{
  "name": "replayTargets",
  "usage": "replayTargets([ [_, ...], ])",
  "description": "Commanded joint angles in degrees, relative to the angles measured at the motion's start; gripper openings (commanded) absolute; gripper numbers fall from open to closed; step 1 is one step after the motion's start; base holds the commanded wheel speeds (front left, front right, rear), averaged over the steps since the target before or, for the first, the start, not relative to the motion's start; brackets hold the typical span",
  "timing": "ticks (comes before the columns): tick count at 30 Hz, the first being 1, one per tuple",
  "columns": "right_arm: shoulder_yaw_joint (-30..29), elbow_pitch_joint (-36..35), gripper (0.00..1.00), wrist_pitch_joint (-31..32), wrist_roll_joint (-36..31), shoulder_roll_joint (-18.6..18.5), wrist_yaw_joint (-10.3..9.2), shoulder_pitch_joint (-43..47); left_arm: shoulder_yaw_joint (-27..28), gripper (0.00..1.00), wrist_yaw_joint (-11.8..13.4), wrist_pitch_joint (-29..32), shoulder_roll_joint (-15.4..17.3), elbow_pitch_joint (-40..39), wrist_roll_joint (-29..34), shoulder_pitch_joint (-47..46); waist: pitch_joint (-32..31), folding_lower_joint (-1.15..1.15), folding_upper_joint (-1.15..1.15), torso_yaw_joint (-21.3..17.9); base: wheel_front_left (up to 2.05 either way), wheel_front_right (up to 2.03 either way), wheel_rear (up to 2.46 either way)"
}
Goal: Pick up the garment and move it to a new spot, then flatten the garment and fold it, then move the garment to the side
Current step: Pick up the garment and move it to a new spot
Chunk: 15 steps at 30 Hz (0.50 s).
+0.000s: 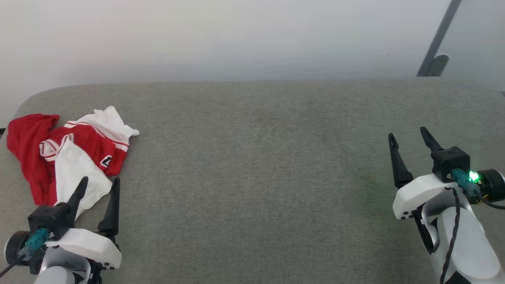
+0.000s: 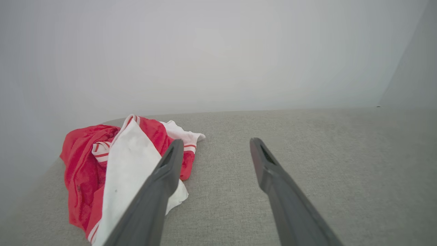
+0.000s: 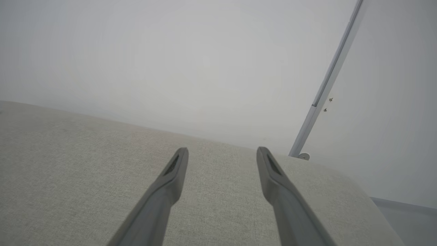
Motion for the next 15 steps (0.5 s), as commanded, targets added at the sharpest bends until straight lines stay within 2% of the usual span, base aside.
replayTargets([
  [1, 0.4, -0.2, 1.0, -0.6, -1.0, 0.3, 0.0, -0.2, 0.3, 1.0, 0.1, -0.5, 0.2, -0.1, 1.5, -0.8, 0.1, 0.0, 0.0, 0.9, 0.0, 0.0, 0.0],
  [6, 1.5, -0.2, 1.0, -0.9, -1.7, 0.9, 0.0, -0.3, 1.7, 1.0, 0.1, -0.9, -0.5, 0.3, 3.8, -0.5, 0.9, 0.0, 0.0, 3.8, 0.0, 0.0, 0.0],
  [15, 6.0, 0.7, 1.0, -0.9, -0.2, 2.6, -0.01, -1.6, 7.7, 1.0, 0.2, -0.9, -4.4, -0.8, 5.4, 1.6, 2.3, 0.0, 0.0, 13.4, 0.0, 0.0, 0.0],
])
